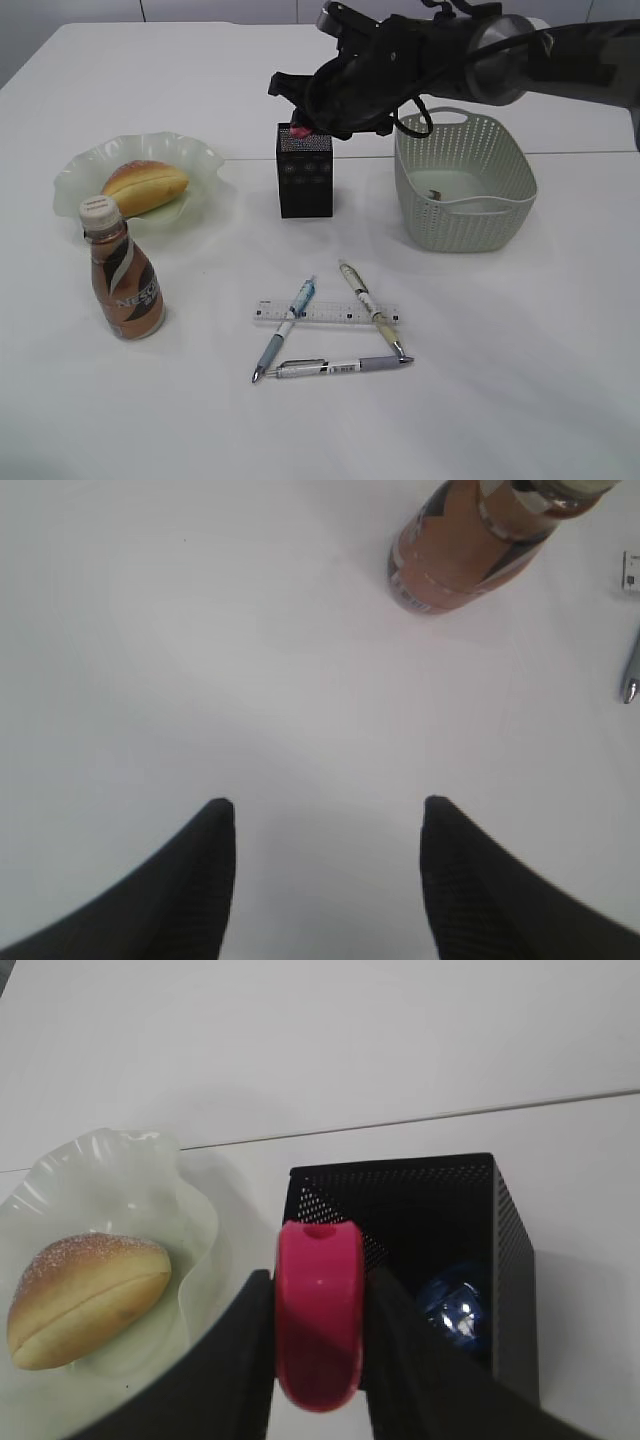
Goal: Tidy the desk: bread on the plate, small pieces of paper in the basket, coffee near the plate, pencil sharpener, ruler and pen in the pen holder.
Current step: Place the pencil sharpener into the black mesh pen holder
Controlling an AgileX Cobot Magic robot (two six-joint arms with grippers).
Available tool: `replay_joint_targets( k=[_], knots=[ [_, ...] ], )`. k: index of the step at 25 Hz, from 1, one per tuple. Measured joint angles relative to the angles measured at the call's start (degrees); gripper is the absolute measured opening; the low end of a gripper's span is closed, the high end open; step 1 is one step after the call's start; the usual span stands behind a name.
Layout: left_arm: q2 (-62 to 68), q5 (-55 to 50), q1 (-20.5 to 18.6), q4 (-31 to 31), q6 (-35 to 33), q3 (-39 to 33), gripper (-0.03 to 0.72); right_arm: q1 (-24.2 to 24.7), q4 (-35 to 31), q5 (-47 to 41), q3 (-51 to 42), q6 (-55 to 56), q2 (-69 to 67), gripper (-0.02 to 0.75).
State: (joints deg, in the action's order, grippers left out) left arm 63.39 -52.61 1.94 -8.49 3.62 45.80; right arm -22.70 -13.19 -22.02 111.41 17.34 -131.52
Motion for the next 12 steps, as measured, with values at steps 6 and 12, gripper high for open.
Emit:
replay_joint_targets(
  k=[6, 12],
  knots=[
    [0.00, 0.00, 0.00, 0.00, 0.00, 0.00, 0.433, 0.00, 0.00, 0.68, 0.00, 0.00, -0.35, 0.253],
    [0.00, 0.00, 0.00, 0.00, 0.00, 0.00, 0.433, 0.00, 0.00, 0.81, 0.00, 0.00, -0.35, 0.322]
  ],
)
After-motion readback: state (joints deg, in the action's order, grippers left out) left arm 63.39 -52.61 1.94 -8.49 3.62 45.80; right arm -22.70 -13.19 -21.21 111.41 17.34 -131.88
